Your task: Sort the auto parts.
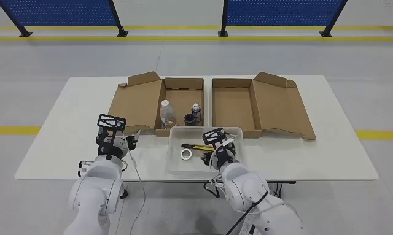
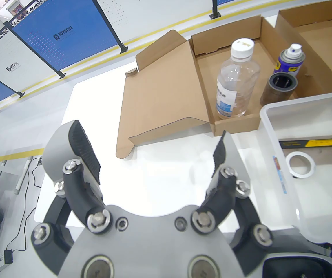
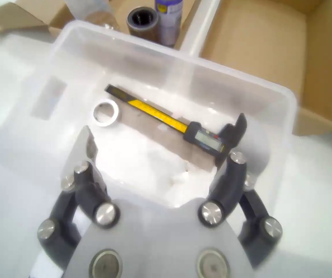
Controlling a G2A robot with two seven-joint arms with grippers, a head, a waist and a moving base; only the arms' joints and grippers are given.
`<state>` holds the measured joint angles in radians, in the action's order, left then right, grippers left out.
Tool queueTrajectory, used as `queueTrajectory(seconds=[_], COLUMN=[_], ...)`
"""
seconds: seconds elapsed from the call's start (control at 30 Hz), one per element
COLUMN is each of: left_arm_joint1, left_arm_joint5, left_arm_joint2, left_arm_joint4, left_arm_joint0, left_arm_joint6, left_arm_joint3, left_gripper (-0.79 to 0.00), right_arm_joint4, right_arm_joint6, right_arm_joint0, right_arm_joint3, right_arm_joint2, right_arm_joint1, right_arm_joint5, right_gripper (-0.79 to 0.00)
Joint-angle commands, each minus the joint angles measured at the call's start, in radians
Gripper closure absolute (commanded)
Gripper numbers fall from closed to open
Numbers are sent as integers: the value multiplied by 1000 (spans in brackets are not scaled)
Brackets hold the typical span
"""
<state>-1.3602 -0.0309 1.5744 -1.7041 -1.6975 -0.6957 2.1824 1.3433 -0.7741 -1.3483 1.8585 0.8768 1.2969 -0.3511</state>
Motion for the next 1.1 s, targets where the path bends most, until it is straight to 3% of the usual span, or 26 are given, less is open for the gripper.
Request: queueTrajectory(seconds=[0.0,0.63,0.8,1.07], left_arm_joint1=[0,0,0,0], left_arm_joint5=[0,0,0,0], left_arm_joint2=[0,0,0,0], left_arm_joint4=[0,0,0,0], left_arm_joint0=[0,0,0,0], left_arm_joint6=[0,0,0,0], left_arm_joint3=[0,0,0,0], left_gripper=[-785,-785,-785,-785], right_arm_joint4=[-1,-7,-59,-39], right_arm_joint6=[0,13,-95,-395], right_arm_joint0=[0,0,28,133], right_arm_joint3=[0,4,36,69], right_arm_joint2=[0,9,45,41], right_arm_joint1=[0,-1,-1,17], right_arm_joint5=[0,33,103,20], right_gripper=[-785,-785,-785,-785])
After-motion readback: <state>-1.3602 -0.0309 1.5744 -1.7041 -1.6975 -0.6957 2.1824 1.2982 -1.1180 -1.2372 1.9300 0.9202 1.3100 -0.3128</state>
